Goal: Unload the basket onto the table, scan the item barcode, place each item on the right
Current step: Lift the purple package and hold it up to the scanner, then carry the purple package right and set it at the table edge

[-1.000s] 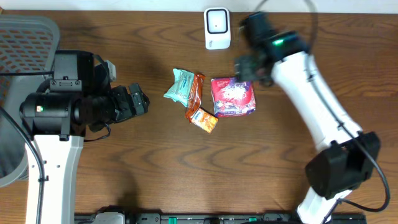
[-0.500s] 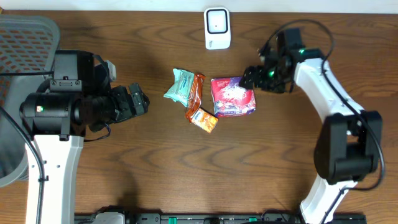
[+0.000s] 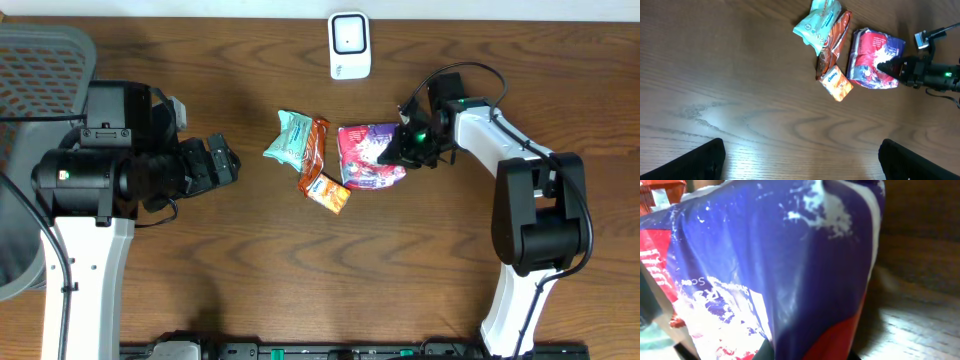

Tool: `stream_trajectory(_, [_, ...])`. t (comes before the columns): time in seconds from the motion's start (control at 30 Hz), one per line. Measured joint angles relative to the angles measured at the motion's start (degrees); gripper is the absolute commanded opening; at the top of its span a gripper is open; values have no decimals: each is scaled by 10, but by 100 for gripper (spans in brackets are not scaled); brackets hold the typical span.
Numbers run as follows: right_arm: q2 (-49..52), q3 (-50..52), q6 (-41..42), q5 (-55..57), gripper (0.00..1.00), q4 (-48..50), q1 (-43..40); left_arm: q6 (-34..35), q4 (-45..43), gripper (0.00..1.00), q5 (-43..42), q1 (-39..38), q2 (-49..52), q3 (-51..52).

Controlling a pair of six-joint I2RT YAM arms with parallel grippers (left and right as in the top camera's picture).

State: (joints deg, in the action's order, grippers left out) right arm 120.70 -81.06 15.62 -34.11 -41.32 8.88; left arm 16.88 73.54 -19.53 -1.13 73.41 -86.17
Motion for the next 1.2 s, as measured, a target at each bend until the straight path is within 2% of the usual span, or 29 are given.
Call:
stream_trajectory(0.17, [-5,-47,63,2,1,36,7,0,0,98,0,0,0,0])
stream_trajectory(0.37, [-43,-112,194,14,1,213,22,0,0,98,0,0,0,0])
stream_trajectory(0.5, [-54,-122,278,60,1,302,38,0,0,98,0,0,0,0])
stream_trajectory(0.8, [14,-123,410,156,1,486,74,0,0,98,0,0,0,0])
stream_trajectory(0.97, [79,-157,436,176,1,481,68,0,0,98,0,0,0,0])
stream_trajectory(1.07, [96,-167,416,181,1,462,63,0,0,98,0,0,0,0])
stream_trajectory(1.2, [99,-215,373,184,1,379,52,0,0,98,0,0,0,0])
